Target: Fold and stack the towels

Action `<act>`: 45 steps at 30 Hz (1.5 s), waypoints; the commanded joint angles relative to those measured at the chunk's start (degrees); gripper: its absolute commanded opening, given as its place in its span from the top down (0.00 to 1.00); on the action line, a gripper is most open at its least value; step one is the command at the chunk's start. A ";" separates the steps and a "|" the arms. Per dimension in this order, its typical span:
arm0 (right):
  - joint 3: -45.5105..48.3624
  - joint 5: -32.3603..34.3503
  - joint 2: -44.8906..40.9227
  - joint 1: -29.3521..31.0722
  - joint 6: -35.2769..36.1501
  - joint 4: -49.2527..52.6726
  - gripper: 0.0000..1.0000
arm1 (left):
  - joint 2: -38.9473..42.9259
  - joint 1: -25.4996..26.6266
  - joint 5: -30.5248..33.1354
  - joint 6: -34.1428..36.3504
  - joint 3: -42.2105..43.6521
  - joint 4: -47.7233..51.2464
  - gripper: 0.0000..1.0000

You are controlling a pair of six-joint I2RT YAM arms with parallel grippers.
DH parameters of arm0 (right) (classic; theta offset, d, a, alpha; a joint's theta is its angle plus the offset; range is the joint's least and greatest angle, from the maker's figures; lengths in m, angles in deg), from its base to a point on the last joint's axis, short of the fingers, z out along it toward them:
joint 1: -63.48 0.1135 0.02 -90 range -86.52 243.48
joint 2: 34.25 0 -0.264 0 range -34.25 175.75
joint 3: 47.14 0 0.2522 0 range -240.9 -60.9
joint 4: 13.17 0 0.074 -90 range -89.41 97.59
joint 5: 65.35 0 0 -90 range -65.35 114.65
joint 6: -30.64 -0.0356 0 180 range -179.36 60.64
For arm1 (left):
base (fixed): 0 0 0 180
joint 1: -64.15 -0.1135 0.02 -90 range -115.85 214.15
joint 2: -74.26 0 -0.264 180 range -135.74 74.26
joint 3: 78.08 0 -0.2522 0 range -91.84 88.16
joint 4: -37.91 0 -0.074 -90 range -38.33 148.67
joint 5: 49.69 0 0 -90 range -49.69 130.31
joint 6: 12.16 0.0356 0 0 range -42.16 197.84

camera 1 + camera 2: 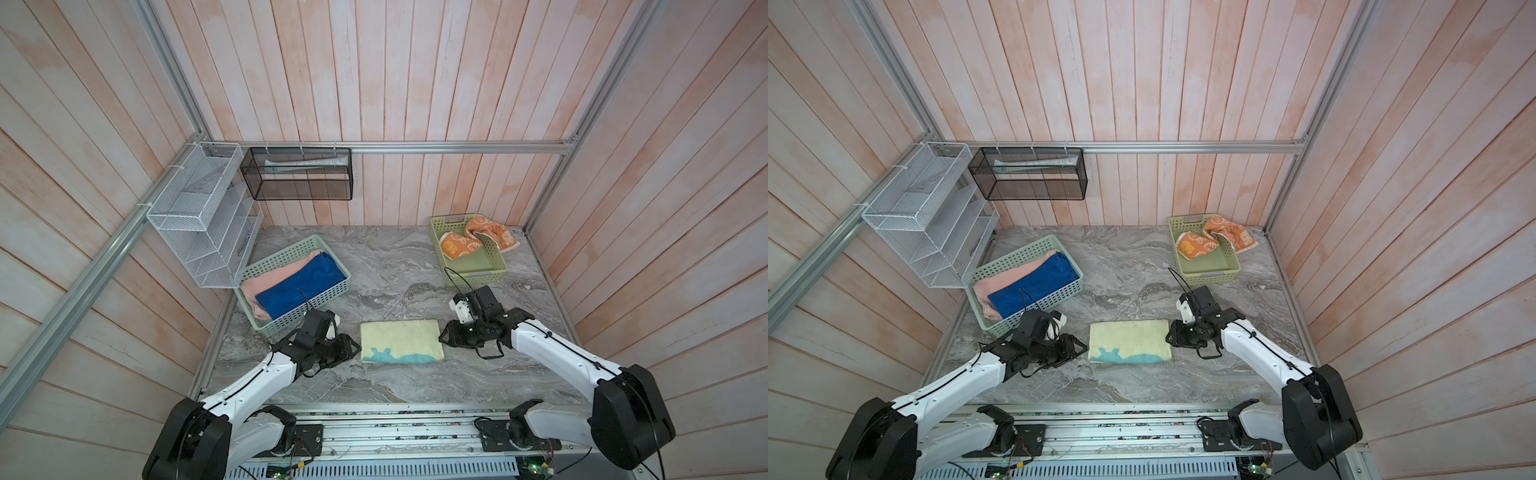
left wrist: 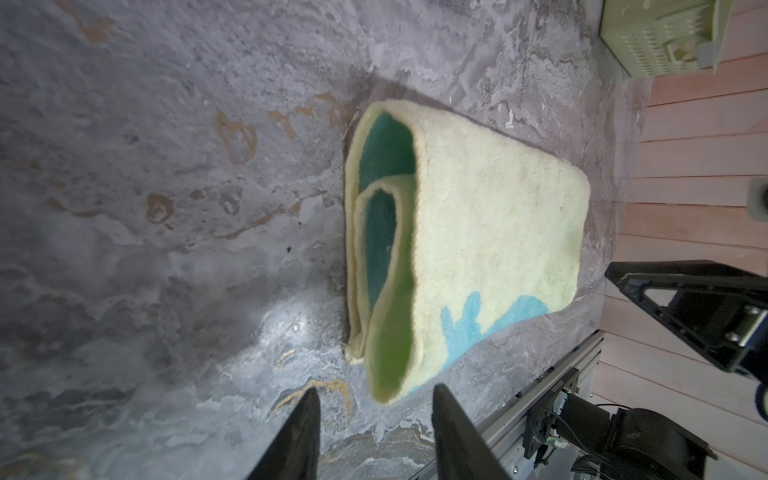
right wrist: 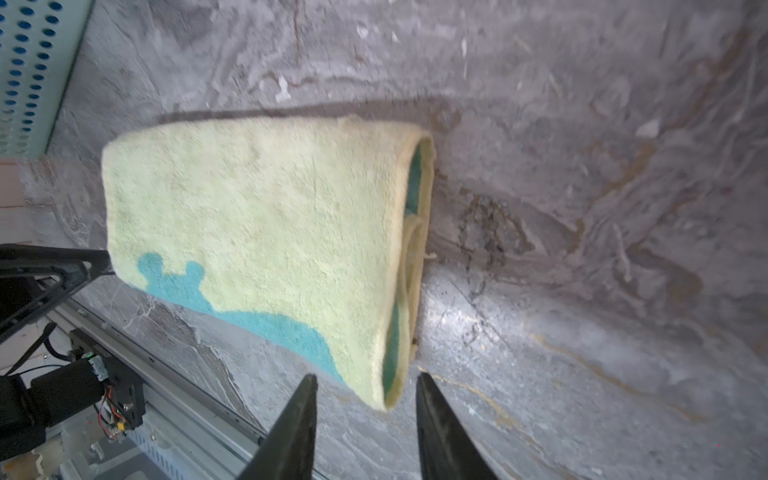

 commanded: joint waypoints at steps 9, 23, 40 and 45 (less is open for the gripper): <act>-4.10 0.82 12.33 9.36 0.52 -6.95 0.63 | -15.42 1.43 -5.55 1.88 -8.52 -5.75 0.52; -1.73 3.33 14.68 8.74 2.65 -7.28 0.77 | -14.52 1.57 3.09 2.08 -6.71 4.04 0.55; -1.28 1.84 12.12 9.27 3.74 -10.36 0.76 | -25.04 -0.27 -11.10 -5.62 -2.68 -16.31 0.48; -0.83 7.07 7.49 9.27 3.03 -11.47 0.76 | -26.87 0.58 -7.36 -2.66 -7.54 -11.79 0.74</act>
